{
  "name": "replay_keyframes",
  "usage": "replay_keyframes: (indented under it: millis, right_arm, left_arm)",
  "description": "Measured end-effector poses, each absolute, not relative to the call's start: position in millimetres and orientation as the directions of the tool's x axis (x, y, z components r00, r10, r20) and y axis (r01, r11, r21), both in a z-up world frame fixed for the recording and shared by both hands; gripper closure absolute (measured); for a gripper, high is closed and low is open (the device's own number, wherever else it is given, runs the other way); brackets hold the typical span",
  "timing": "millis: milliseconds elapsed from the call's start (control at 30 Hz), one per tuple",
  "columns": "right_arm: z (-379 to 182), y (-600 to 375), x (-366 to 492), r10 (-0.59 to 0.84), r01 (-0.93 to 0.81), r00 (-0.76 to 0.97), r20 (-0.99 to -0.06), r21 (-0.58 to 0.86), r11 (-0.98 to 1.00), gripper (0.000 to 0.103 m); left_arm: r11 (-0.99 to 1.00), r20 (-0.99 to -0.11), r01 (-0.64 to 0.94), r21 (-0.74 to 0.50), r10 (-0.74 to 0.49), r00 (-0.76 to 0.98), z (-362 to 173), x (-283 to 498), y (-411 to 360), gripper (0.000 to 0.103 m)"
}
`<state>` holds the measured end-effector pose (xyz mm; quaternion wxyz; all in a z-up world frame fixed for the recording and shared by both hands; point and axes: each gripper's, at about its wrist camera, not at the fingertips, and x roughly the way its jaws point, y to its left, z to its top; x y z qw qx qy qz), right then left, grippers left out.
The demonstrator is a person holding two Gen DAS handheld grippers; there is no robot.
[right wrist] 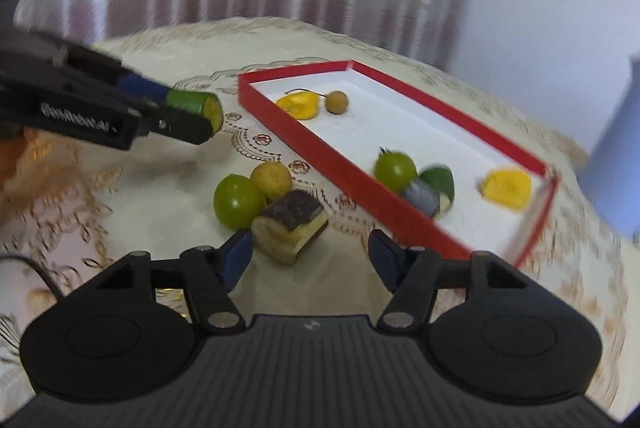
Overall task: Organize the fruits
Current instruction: 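Lift the cucumber chunk toward the tray with the left gripper while the right gripper grasps a dark eggplant slice, then lower the cucumber chunk into the tray and open the left gripper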
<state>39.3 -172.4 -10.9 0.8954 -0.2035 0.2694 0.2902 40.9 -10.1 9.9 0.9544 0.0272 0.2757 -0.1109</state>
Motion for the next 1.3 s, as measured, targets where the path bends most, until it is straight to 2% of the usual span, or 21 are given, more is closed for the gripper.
replay_keyframes:
  millis: [167,233,267,467,633,900,1100,1300]
  right_arm:
    - [-10,-161,56,0.470,-0.732,0.610,-0.638,-0.227,0.642,0.043]
    - [-11,-156,64,0.479,-0.759,0.575,-0.664,-0.213,0.615,0.051]
    - [-10,-154,66,0.497,-0.774,0.554,-0.667,-0.194,0.603,0.061]
    - [-10,-150,49,0.430,-0.706,0.620,-0.657,-0.227,0.671,0.061]
    - [-3,-166,11,0.360,-0.526,0.750,-0.555,-0.171,0.833,0.061]
    - [10,-190,-54,0.330,-0.372,0.867,-0.372,-0.045,0.927,0.061]
    - [9,-199,-62,0.291,-0.304,0.901,-0.322,0.008,0.952,0.061]
    - [6,-199,-62,0.287,-0.295,0.908,-0.304,0.021,0.955,0.061]
  left_arm:
    - [0.972,-0.526,0.236,0.006,-0.198,0.827,13,39,-12,0.062]
    - [0.971,-0.526,0.237,0.013,-0.195,0.828,13,39,-12,0.061]
    - [0.971,-0.526,0.237,0.015,-0.194,0.828,13,38,-12,0.061]
    - [0.973,-0.517,0.231,0.022,-0.186,0.835,16,37,-8,0.061]
    - [0.970,-0.513,0.243,0.018,-0.200,0.835,16,37,-8,0.061]
    - [0.962,-0.486,0.271,0.015,-0.230,0.843,25,46,-15,0.061]
    - [0.956,-0.461,0.290,0.044,-0.238,0.855,34,71,-23,0.061]
    - [0.947,-0.484,0.320,0.021,-0.270,0.832,33,107,-33,0.061]
